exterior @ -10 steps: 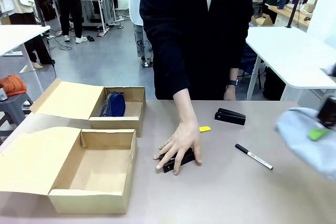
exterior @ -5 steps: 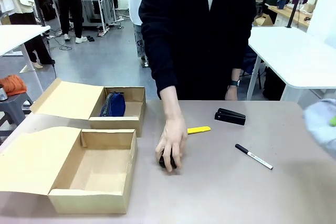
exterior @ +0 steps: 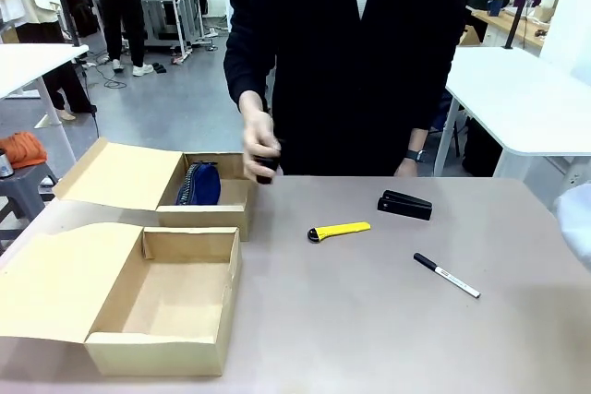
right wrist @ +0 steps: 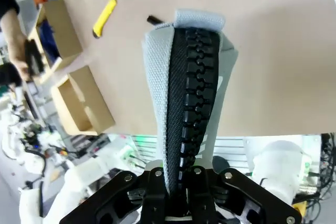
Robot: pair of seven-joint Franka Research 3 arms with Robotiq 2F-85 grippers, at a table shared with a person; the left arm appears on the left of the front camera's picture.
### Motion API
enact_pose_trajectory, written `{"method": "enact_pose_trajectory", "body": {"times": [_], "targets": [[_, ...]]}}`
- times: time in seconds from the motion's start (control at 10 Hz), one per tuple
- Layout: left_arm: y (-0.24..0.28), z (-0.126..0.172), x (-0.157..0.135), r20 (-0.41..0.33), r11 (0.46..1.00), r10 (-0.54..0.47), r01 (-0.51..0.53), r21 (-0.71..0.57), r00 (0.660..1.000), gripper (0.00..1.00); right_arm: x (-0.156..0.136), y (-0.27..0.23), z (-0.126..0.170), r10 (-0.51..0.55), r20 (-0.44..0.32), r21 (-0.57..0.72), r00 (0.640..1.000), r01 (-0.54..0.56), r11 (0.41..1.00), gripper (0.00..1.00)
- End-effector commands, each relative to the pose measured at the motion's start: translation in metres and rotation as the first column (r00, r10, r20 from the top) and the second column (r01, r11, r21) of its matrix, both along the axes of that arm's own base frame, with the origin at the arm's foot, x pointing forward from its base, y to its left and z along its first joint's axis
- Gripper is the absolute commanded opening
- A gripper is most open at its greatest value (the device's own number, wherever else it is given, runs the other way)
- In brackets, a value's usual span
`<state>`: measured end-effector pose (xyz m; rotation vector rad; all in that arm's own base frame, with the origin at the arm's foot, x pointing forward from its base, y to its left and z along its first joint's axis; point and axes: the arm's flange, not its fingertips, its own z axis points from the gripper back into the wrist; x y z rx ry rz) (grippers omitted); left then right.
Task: Place items inside the box.
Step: Pick up a Pencil pouch or Stapler and place it inside the Mailer Box closest to the robot.
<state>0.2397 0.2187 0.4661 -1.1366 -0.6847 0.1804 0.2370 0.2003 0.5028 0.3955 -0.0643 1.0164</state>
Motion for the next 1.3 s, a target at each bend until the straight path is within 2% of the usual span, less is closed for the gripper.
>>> {"method": "enact_pose_trajectory", "body": {"times": [0.0,0.1,0.2,0.3,0.4,0.5,0.6,0.7,0.8,0.9,1.0,1.1,1.2], "targets": [[-0.001,0.001,0.000,0.035,1.000,-0.003,0.003,-0.007,0.999,1.00,0.014,0.017,0.001,0.032,0.059,0.051,0.998,-0.035,0.998,0.06],[-0.001,0.001,0.000,0.035,1.000,-0.003,0.003,-0.007,0.999,1.00,0.017,0.042,0.002,-0.029,0.075,0.067,0.997,0.024,0.997,0.06],[-0.001,0.001,0.000,0.035,1.000,-0.003,0.003,-0.007,0.999,1.00,0.019,0.069,0.005,-0.096,0.065,0.138,0.993,0.086,0.987,0.06],[-0.001,0.001,0.000,0.035,1.000,-0.003,0.003,-0.007,0.999,1.00,0.019,0.103,0.006,-0.205,0.030,0.189,0.978,0.196,0.962,0.06],[-0.001,0.001,0.000,0.035,1.000,-0.003,0.003,-0.007,0.999,1.00,0.014,0.137,0.006,-0.295,-0.089,0.219,0.951,0.307,0.926,0.06],[-0.001,0.001,0.000,0.035,1.000,-0.003,0.003,-0.007,0.999,1.00,0.012,0.170,0.007,-0.409,-0.168,0.241,0.897,0.440,0.865,0.06],[-0.001,0.001,0.000,0.035,1.000,-0.003,0.003,-0.007,0.999,1.00,0.004,0.201,0.006,-0.396,-0.292,0.254,0.871,0.470,0.846,0.06],[-0.001,0.001,0.000,0.035,1.000,-0.003,0.003,-0.007,0.999,1.00,-0.005,0.239,-0.004,-0.432,-0.341,0.225,0.835,0.519,0.825,0.06],[-0.001,0.001,0.000,0.035,1.000,-0.003,0.003,-0.007,0.999,1.00,-0.012,0.263,-0.012,-0.470,-0.338,0.227,0.816,0.555,0.800,0.06],[-0.001,0.001,0.000,0.035,1.000,-0.003,0.003,-0.007,0.999,1.00,-0.015,0.268,-0.014,-0.307,-0.264,0.241,0.915,0.370,0.897,0.06],[-0.001,0.001,0.000,0.035,1.000,-0.003,0.003,-0.007,0.999,1.00,-0.016,0.237,-0.007,-0.423,-0.343,0.191,0.839,0.503,0.843,0.06],[-0.001,0.001,0.000,0.035,1.000,-0.003,0.003,-0.007,0.999,1.00,-0.016,0.237,-0.007,-0.423,-0.343,0.191,0.839,0.503,0.843,0.06],[-0.001,0.001,0.000,0.035,1.000,-0.003,0.003,-0.007,0.999,1.00,-0.023,0.262,-0.016,-0.398,-0.344,0.194,0.850,0.479,0.856,0.06]]}}
